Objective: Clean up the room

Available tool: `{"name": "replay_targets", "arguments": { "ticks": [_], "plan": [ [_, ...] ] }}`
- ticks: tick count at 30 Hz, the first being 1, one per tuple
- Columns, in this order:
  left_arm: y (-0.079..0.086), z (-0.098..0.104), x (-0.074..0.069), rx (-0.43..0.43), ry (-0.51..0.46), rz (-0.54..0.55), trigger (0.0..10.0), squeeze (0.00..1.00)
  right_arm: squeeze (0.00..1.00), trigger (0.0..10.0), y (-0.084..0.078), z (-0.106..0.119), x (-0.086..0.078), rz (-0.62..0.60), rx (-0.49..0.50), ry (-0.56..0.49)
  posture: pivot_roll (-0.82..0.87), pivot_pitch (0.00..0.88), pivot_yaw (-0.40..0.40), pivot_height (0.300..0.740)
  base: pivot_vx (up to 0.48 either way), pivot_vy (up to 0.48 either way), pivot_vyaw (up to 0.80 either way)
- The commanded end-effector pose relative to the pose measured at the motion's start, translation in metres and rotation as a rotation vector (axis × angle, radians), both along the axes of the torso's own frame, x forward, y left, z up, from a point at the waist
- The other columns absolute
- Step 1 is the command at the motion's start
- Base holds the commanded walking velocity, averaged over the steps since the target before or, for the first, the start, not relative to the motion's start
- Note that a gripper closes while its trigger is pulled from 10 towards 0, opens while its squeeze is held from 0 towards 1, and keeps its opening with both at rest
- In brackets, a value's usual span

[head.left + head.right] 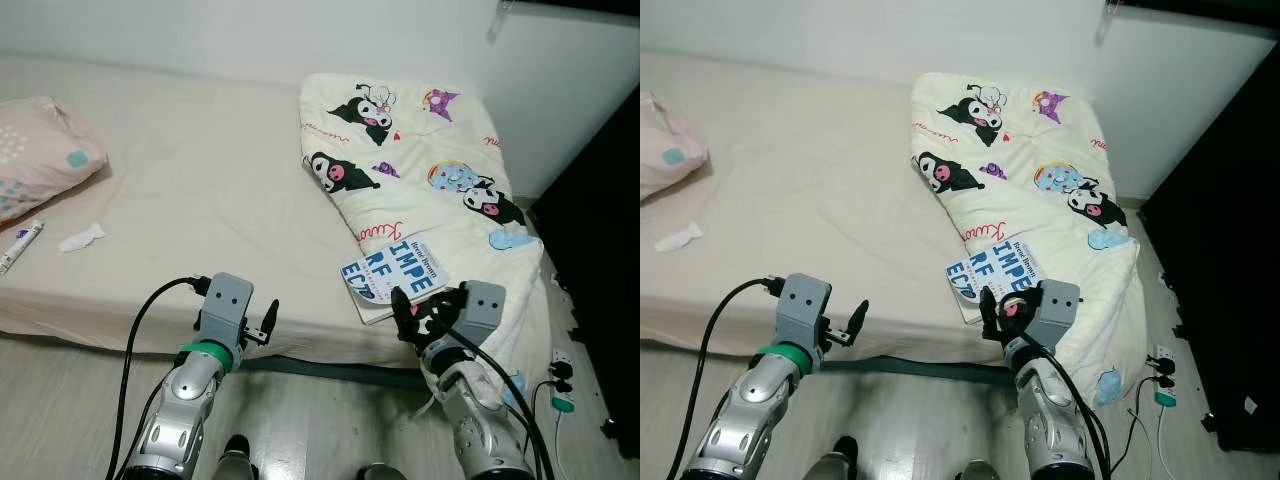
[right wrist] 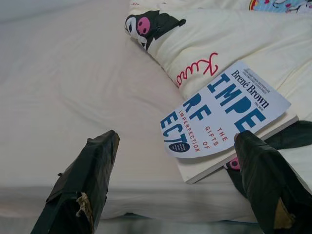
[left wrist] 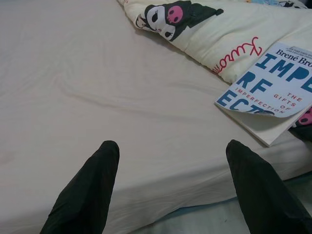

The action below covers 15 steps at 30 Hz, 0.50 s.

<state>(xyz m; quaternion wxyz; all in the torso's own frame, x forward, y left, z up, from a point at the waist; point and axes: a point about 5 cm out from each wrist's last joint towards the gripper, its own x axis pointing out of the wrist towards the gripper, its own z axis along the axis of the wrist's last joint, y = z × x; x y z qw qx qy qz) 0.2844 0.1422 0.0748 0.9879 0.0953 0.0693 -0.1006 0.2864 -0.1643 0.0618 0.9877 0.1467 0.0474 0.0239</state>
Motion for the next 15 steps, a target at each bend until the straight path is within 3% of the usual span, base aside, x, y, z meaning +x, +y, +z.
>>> {"name": "replay_targets", "arguments": {
  "ticks": [1, 15],
  "plan": [
    [-0.0021, -0.0064, -0.0022, 0.0, 0.024, -0.009, 10.0, 0.0, 0.0, 10.0, -0.0048, -0.0082, -0.0048, -0.015, -0.018, 0.031, 0.02, 0.075, -0.019, 0.714, 0.0, 0.0, 0.0],
    [-0.0021, -0.0064, -0.0013, 0.002, 0.021, -0.01, 10.0, 0.0, 0.0, 10.0, -0.0054, -0.0103, -0.004, -0.019, -0.031, 0.028, 0.02, 0.069, -0.019, 0.649, 0.0, 0.0, 0.0]
  ]
}}
